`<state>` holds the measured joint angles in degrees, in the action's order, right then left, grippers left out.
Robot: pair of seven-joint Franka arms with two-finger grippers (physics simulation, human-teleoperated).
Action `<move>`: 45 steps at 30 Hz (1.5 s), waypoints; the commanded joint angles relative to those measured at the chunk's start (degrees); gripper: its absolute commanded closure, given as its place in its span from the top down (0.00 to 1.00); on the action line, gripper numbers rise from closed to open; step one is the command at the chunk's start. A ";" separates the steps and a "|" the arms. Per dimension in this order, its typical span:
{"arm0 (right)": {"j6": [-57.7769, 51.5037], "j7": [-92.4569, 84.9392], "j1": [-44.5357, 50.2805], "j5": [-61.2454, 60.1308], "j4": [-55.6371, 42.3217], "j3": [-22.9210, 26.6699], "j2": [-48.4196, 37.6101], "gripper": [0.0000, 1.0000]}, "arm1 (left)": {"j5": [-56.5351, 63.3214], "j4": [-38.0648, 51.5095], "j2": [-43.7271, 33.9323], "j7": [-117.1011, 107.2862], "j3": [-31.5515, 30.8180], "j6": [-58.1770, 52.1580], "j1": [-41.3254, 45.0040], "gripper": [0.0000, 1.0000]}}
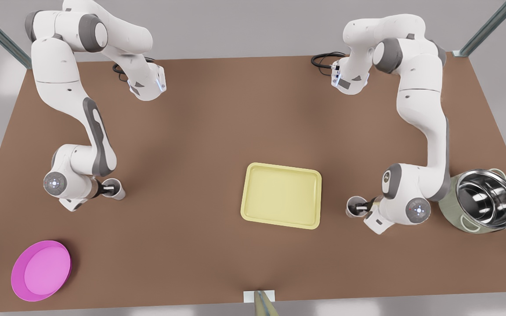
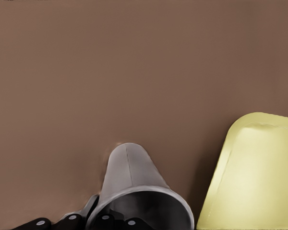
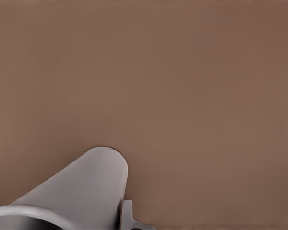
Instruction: Use both arms to respectively pick up the white IKEA cups from the middle-left and middle-right positions, then place the white IKEA cups onto the middle-middle tray, ensuring that the cups remain upright and do not tip over
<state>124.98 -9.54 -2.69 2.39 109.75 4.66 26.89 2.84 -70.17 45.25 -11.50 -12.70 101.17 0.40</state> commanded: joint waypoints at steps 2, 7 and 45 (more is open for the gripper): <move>-12.65 1.19 2.87 -0.45 -4.54 -0.17 -0.70 0.21 | -0.03 1.62 -0.16 -22.69 -6.89 -2.64 0.04 0.26; -13.36 19.29 13.76 -11.34 -5.95 -0.17 -1.14 0.21 | -0.20 1.44 2.47 -28.49 -13.40 2.63 1.53 0.27; 4.31 71.24 52.09 -19.53 -26.87 1.14 17.85 0.21 | 1.55 6.44 2.39 -29.37 -14.81 -13.26 -1.89 1.00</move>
<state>129.13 50.40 49.37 -17.38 82.92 5.80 44.70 4.27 -65.00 48.07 -37.89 -27.22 97.95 -1.57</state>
